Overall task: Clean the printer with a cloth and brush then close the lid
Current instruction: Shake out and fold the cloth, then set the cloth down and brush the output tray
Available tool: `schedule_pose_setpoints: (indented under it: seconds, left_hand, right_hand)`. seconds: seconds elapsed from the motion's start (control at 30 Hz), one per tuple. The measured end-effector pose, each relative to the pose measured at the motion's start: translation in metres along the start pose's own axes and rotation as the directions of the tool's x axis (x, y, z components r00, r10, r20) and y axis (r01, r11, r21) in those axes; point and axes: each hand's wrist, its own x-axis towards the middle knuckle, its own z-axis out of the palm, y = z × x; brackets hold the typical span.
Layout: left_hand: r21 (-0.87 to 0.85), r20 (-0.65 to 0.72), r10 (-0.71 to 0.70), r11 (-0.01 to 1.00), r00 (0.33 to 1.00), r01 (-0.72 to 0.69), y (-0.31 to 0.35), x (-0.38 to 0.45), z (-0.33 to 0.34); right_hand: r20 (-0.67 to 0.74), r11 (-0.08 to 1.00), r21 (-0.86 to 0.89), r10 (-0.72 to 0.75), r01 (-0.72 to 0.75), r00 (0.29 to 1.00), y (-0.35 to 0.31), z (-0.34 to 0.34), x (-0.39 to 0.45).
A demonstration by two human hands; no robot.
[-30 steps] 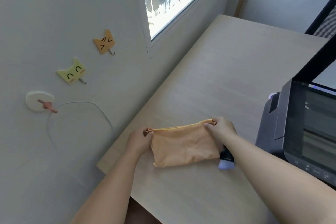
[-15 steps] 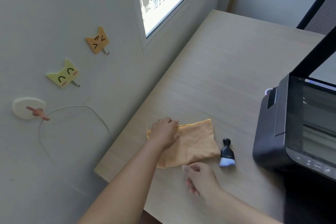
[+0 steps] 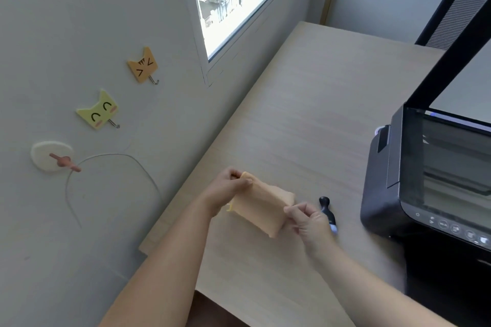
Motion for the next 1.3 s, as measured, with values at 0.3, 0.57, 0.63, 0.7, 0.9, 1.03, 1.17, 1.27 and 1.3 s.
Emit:
schedule_pose_setpoints:
  seconds: [0.3,0.57,0.63,0.7,0.9,1.03,1.17,1.27,1.3]
  left_hand:
    - [-0.171,-0.035,0.145,0.974,0.989,-0.149,0.031,-0.031,0.006]
    - [0.050,-0.144,0.313,0.950,0.939,-0.309,0.049,-0.024,0.019]
    - [0.088,-0.186,0.267,0.963,0.945,-0.255,0.026,-0.022,0.024]
    - [0.169,-0.192,0.154,0.978,0.969,-0.121,-0.011,-0.019,0.029]
    - [0.754,-0.314,0.172,0.643,0.934,0.135,-0.069,-0.023,0.039]
    - [0.867,-0.055,0.467,0.461,0.883,-0.190,-0.060,-0.020,0.073]
    - [0.904,0.258,0.278,0.268,0.925,-0.333,-0.068,-0.019,0.110]
    - [0.937,0.243,0.212,0.202,0.946,-0.286,-0.094,-0.017,0.120]
    - [0.944,0.243,0.169,0.183,0.955,-0.273,-0.093,-0.019,0.121]
  right_hand:
    - [0.083,0.963,-0.172,-0.194,0.205,0.978,-0.085,-0.028,0.006]
    - [-0.014,0.819,-0.388,-0.464,0.423,0.886,-0.069,-0.038,0.026]
    - [0.014,0.757,-0.506,-0.471,0.413,0.882,-0.044,-0.040,0.024]
    - [0.210,0.506,-0.753,-0.423,0.422,0.882,-0.016,-0.046,0.021]
    - [0.286,0.132,-0.911,-0.480,0.391,0.829,0.035,-0.075,0.022]
    - [0.019,0.348,-0.914,-0.478,0.209,0.878,0.016,-0.081,0.042]
    - [-0.159,0.587,-0.809,-0.255,0.022,0.954,0.006,-0.087,0.055]
    - [-0.187,0.617,-0.784,-0.131,-0.068,0.974,0.008,-0.089,0.061]
    - [-0.189,0.615,-0.784,-0.119,-0.077,0.975,0.008,-0.088,0.063]
